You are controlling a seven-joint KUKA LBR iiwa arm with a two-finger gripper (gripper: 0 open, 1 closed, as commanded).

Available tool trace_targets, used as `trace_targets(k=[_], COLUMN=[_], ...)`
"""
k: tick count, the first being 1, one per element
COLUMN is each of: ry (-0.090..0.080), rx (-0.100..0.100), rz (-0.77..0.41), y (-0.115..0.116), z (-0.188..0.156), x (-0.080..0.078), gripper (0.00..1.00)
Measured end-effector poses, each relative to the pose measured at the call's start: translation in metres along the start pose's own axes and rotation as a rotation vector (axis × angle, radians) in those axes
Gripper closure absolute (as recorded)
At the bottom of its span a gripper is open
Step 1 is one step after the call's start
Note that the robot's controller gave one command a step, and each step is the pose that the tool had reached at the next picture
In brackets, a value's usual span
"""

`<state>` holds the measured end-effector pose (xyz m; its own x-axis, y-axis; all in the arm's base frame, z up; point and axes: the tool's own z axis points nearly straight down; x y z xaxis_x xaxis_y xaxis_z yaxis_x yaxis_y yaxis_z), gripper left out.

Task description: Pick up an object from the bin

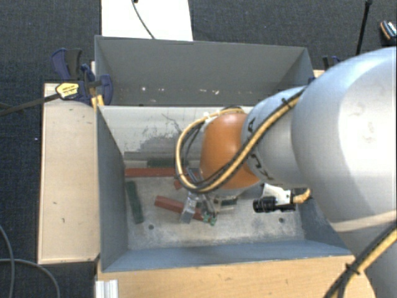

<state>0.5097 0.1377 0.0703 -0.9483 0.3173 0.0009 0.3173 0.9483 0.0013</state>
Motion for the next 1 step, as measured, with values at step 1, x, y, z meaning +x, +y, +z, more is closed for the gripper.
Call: trace_targets(k=[1], ry=[-0.01], rx=[-0.006], rz=[0.026], y=[0.0348], z=[-0.1609], x=[-0.011], gripper=[1.0])
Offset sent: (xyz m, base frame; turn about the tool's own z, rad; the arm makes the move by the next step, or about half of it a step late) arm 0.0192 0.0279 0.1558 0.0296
